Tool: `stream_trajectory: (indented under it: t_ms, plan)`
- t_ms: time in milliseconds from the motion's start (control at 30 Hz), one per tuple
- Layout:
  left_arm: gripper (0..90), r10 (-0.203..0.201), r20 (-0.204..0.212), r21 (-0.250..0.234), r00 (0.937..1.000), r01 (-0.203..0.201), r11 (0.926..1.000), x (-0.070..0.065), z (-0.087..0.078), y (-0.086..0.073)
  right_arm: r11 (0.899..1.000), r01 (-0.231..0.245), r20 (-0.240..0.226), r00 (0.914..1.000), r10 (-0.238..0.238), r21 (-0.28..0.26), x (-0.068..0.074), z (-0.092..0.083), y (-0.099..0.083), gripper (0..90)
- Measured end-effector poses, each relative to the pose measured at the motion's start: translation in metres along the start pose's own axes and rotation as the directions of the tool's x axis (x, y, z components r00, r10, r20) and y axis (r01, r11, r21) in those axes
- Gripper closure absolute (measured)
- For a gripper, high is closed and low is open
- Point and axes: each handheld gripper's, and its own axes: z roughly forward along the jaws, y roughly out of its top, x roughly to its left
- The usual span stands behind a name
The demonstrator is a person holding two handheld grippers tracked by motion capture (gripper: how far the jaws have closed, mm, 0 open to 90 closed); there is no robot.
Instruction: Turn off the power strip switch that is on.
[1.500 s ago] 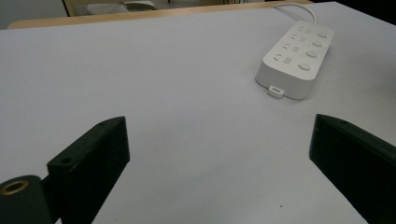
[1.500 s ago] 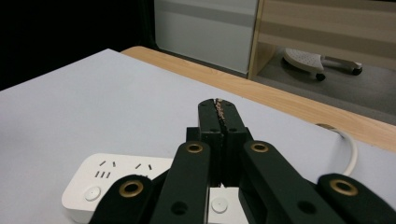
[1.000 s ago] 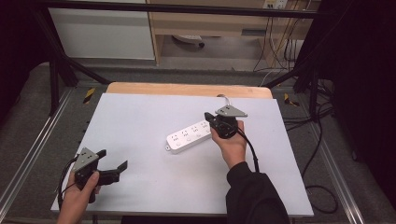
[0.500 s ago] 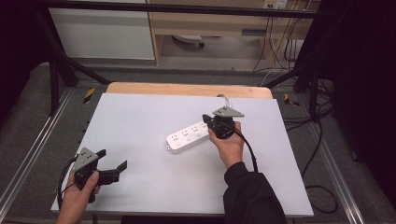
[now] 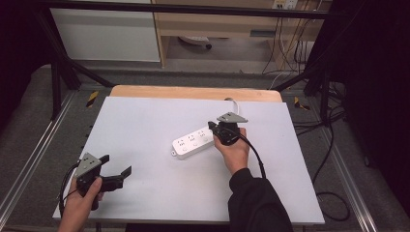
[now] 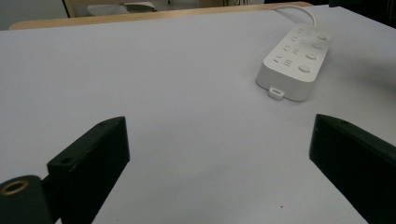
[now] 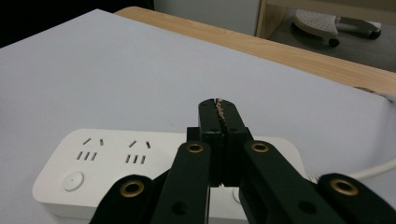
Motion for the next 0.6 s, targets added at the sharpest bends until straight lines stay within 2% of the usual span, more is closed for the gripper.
stream_trajectory:
  t_ms: [300,600]
  plan:
    - [4.9,-0.003,-0.001,-0.001,1.0000,0.003,1.0000,0.000,0.000,0.000,1.000,-0.002,-0.008,1.0000,0.002,0.012,0.005,0.005,-0.004,90.0]
    - [4.9,-0.004,-0.001,-0.001,1.0000,0.004,1.0000,0.001,0.000,0.000,0.999,-0.013,0.000,0.9999,0.013,0.030,0.004,0.009,-0.014,90.0]
